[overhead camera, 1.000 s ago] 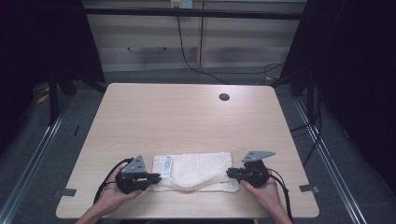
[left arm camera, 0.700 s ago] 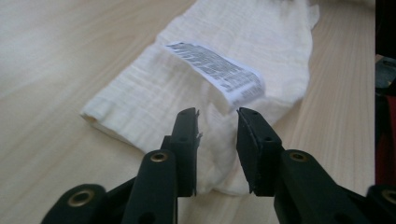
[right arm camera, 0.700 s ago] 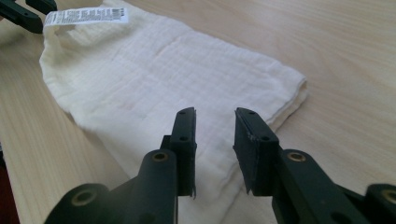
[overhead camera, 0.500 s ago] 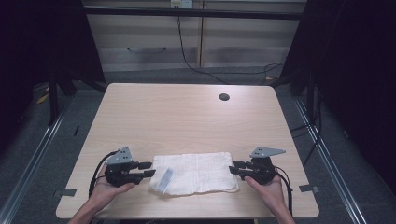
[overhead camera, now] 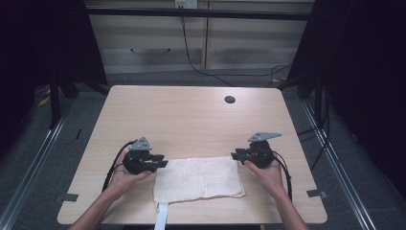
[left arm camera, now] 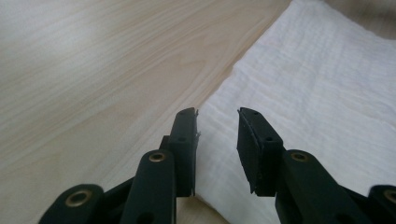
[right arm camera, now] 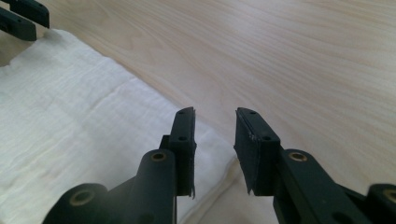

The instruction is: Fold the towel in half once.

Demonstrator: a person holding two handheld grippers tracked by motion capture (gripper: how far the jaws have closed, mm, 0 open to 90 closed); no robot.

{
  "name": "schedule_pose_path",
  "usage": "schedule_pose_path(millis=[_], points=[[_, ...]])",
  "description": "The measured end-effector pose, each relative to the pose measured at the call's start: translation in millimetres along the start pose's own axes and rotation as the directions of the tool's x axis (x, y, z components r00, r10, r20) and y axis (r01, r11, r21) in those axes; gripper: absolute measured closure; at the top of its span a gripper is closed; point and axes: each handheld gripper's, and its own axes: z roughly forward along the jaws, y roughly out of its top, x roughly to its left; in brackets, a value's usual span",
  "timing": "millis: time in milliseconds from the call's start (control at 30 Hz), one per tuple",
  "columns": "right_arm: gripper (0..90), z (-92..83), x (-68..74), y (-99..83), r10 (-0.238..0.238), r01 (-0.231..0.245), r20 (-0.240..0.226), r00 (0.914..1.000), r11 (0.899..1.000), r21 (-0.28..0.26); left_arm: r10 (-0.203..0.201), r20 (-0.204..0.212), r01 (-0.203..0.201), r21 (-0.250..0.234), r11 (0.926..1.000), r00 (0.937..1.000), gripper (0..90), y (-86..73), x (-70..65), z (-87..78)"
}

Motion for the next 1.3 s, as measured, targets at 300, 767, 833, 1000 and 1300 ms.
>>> schedule_pose_path(millis=[300, 767, 833, 1000, 1300], points=[[67.0, 26.3, -9.8, -5.3, 0.005, -0.004, -0.011, 0.9999, 1.000, 0.026, 0.003, -0.033, -0.003, 0.010, 0.9999, 0.9994, 68.0, -7.4, 5.2, 12.0], [79.9, 28.8, -6.5, -12.8, -0.051, 0.052, -0.016, 0.9986, 0.995, 0.085, 0.013, -0.035, -0.013, -0.001, 0.9999, 0.9993, 67.9, -10.1, 4.9, 11.6], [85.4, 28.1, -6.8, -12.8, -0.042, 0.044, -0.022, 0.9989, 0.994, 0.096, 0.018, -0.040, -0.018, 0.009, 0.9998, 0.9991, 67.9, -10.5, 6.1, 9.5], [87.5, 28.2, -6.3, -12.3, -0.041, 0.041, -0.007, 0.9991, 0.994, 0.098, 0.017, -0.038, -0.016, 0.021, 0.9996, 0.9991, 72.7, -13.1, 9.6, 3.6], [87.5, 29.6, -6.7, -12.1, -0.036, 0.036, -0.005, 0.9994, 0.995, 0.089, -0.130, -0.055, 0.127, -0.049, 0.9907, 0.9900, 61.7, -15.4, 35.2, -5.6]])
